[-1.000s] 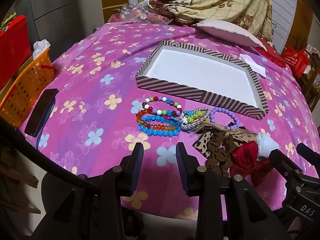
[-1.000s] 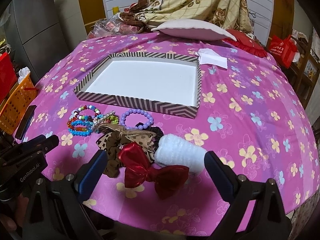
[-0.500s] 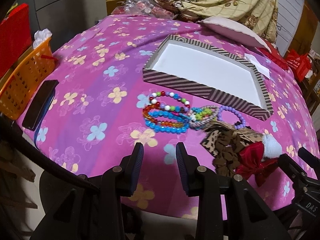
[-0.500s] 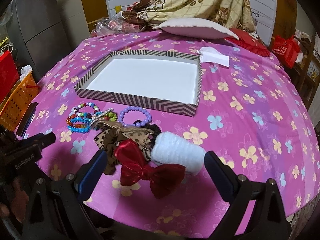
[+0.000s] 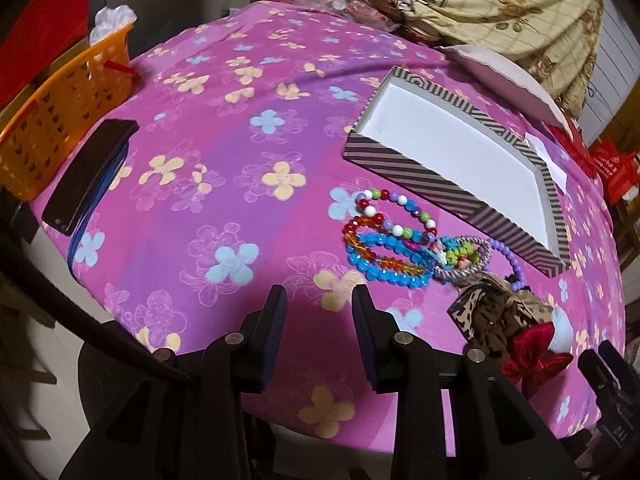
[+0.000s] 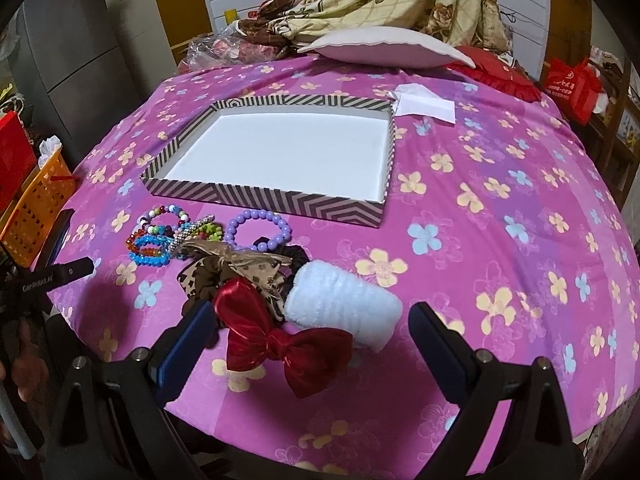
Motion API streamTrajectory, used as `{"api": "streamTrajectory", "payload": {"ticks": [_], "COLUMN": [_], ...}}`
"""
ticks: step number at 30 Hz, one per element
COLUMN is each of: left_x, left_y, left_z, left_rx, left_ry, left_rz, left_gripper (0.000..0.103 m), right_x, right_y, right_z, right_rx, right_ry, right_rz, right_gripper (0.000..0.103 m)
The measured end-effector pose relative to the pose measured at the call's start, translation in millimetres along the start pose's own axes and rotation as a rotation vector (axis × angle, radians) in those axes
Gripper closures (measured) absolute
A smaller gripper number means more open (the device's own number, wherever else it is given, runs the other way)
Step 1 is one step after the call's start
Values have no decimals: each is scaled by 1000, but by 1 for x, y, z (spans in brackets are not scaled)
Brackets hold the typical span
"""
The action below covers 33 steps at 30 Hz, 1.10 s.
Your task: Organize jewelry
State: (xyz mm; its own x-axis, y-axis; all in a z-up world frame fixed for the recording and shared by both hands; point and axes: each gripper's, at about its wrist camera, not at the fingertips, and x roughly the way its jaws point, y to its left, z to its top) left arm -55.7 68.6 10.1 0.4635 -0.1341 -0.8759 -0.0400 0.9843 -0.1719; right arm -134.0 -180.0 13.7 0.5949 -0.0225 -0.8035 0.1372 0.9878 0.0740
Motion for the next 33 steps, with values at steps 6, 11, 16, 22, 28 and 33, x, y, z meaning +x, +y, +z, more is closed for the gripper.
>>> {"api": "streamTrajectory", "payload": {"ticks": [6, 11, 16, 22, 28, 33], "left_x": [2, -1, -1, 5, 19, 32], "left_y": [-2, -23, -51, -79, -102, -114], "left_z": [6, 10, 10, 8, 8, 9], "left_rx": [-14, 40, 112, 194, 282, 335], "left_ry": [10, 5, 12, 26, 53, 72], "left_rz": [-18, -57, -103, -136, -146, -140], "left_gripper": [54, 54, 54, 54, 54, 54], "right_x": [-1, -1, -3, 4, 7, 10], "right_y": [-3, -9, -15, -19, -28, -35], "right_z": [2, 4, 3, -4, -12, -14], "right_rx": [4, 2, 4, -12, -2, 13], "right_ry": [-7, -9, -6, 26, 45, 51], "right_rz": [7, -4, -1, 1, 3, 19], "right_gripper": [3, 4, 7, 11, 11, 11]}}
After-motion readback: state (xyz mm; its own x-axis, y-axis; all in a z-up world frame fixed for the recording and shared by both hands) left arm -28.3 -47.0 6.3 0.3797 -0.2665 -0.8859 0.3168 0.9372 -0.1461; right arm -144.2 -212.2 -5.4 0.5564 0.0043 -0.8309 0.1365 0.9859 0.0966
